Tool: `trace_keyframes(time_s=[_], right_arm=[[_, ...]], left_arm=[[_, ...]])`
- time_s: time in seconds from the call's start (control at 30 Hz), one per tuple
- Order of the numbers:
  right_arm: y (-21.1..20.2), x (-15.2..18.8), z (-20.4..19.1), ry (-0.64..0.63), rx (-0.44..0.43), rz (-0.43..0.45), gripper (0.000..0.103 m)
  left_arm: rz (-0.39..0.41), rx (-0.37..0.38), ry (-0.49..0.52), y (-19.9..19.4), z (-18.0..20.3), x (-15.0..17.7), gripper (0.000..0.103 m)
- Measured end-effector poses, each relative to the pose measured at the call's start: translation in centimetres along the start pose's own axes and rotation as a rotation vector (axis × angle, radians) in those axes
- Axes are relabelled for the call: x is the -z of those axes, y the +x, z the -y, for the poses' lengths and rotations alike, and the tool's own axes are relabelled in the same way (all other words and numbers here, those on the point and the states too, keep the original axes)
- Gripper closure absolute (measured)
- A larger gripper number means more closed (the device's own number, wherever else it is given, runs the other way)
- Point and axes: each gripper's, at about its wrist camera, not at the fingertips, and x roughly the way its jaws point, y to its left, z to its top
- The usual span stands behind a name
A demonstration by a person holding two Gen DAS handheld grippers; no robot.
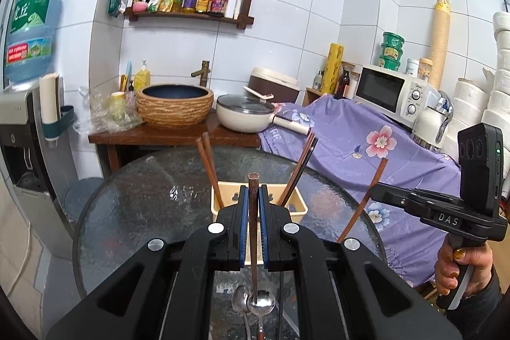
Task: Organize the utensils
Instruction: 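Lower the left tool's chopstick into the holder while the right tool lowers its chopstick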
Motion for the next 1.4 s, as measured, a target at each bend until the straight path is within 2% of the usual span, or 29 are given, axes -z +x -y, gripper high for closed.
trace_keyframes(time_s=[0.4, 0.67, 0.8, 1.03, 1.17, 1.4], right_arm=[[-1.5, -5.8, -0.8, 0.008, -0.039, 0.039, 0.096], [-1.6, -10.6, -1.3, -0.007, 0.024, 0.107, 0.096], [-1.0, -12.2, -1.3, -0.020, 0.066, 0.138, 0.096], [1.6, -12.3, -0.2, -0.017, 0.135, 0.151, 0.096], [4.1, -10.5, 0.7, -0.015, 0.152, 0.122, 0.096], [7.4, -7.2, 2.1, 0.012, 0.155, 0.069, 0.096]], left_arm=[[0.082, 0.018, 0.015, -1.0, 1.0, -6.5, 0.097], [0.127, -0.028, -0.004, 0.0, 1.0, -11.0, 0.097], [0.136, -0.065, -0.022, 1.3, 0.5, -12.1, 0.097], [0.133, -0.117, -0.059, 4.4, -1.2, -11.7, 0.097], [0.125, -0.143, -0.067, 5.9, -1.8, -10.2, 0.097], [0.046, -0.146, -0.083, 9.2, -2.4, -6.3, 0.097]])
